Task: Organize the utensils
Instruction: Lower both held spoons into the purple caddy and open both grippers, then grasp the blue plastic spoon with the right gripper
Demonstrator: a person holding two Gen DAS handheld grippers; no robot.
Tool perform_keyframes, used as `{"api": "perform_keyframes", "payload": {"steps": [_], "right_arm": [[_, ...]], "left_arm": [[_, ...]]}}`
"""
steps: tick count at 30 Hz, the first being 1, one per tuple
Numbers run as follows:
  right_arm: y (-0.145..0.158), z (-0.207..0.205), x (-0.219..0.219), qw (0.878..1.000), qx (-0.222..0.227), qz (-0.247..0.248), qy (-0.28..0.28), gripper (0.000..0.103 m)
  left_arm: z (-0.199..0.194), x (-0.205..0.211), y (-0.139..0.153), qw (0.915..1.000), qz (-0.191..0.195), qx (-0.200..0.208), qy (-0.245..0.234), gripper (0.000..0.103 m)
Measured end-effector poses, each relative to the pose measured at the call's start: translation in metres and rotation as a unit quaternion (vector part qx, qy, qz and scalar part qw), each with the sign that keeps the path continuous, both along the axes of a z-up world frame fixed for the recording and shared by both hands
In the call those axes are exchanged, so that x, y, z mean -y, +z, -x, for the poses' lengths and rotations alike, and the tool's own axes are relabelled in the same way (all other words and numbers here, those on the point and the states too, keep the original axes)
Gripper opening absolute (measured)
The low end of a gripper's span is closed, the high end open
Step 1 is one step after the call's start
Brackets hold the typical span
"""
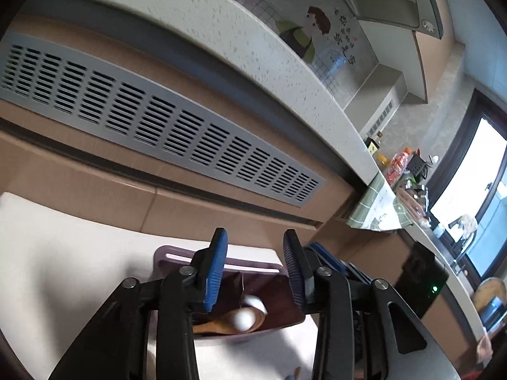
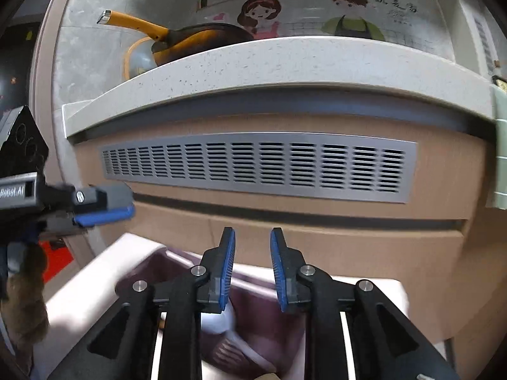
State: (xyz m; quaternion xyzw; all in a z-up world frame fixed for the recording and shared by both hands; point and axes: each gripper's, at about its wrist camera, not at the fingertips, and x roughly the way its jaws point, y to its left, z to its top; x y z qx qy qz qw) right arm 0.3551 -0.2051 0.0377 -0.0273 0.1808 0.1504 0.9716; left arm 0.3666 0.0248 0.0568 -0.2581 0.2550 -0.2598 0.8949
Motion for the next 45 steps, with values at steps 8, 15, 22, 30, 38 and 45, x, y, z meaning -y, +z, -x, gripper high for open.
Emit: {"api": "perform_keyframes", "payload": {"steps": [8, 15, 22, 30, 38, 45], "right_arm": [[0.005, 0.051, 0.025, 0.999, -0.044, -0.007, -0.006, 0.021], [-0.059, 0.093, 0.018, 0.964, -0.255, 0.013, 0.074, 0.022], [-0.118, 0.133, 0.044, 0.947, -0.316, -0.031, 0.044, 0.022], [-0.120, 0.110, 0.045, 0.944, -0.317, -0.086, 0.028, 0.022], [-0.126, 0.080, 0.009, 0.943, -0.329, -0.043, 0.017, 0.023], [-0.125, 0.068, -0.037, 0.955, -0.285, 0.087, -0.010, 0.023]], "left_arm": [[0.072, -0.010, 0.001, 0.9927, -0.076, 0.023, 0.091, 0.043], [0.140, -0.007, -0.051, 0.9908, -0.104, -0.059, 0.064, 0.044], [0.186, -0.006, -0.090, 0.9824, -0.145, -0.090, 0.076, 0.044], [0.182, -0.014, -0.109, 0.9787, -0.143, -0.122, 0.083, 0.044], [0.178, -0.018, -0.117, 0.9764, -0.139, -0.140, 0.088, 0.044], [0.177, -0.028, -0.124, 0.9728, -0.131, -0.160, 0.104, 0.044]]}}
